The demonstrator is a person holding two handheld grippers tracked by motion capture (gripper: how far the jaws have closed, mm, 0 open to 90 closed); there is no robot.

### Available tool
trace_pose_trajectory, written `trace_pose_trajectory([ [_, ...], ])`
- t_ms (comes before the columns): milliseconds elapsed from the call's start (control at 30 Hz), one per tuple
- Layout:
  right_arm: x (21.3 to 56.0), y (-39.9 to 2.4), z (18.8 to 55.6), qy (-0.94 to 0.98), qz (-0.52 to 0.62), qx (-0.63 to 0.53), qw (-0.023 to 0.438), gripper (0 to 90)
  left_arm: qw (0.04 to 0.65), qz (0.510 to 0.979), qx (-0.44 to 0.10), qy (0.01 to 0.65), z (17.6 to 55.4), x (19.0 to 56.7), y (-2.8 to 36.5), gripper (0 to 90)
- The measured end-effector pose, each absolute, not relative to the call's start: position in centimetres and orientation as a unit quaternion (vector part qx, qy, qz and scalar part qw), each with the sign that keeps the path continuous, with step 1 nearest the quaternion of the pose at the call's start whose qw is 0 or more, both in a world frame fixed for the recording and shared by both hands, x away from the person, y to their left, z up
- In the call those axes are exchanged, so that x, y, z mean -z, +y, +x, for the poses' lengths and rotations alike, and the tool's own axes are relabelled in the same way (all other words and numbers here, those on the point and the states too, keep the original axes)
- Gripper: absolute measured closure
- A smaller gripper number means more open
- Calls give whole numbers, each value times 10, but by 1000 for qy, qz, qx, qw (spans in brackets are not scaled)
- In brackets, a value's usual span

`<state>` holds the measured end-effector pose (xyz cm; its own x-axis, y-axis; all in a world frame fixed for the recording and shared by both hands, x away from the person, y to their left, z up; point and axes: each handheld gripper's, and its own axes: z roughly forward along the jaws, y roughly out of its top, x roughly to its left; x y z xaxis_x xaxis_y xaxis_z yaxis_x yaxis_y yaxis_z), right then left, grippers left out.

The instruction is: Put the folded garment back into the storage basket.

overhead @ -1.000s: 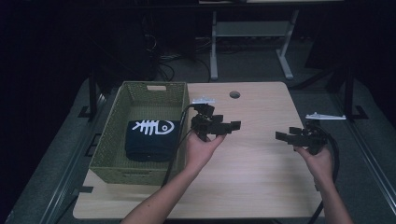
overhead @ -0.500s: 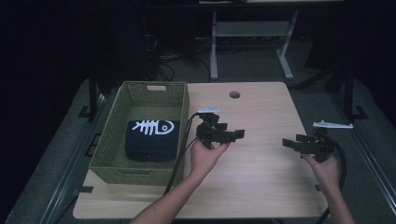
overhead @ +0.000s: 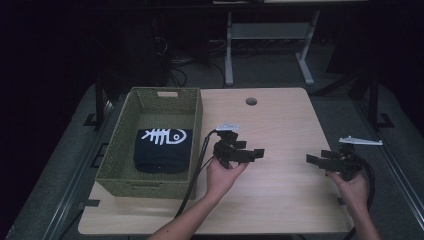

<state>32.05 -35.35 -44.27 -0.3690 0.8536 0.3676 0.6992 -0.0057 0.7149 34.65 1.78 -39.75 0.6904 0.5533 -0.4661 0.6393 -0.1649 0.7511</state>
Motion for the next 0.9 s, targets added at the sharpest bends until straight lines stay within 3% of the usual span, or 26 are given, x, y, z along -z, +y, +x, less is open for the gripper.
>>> trace_pose_trajectory([
  [900,461,-354,284,699,553,-442,99,161,499,797,22,340,303,430,13,182],
])
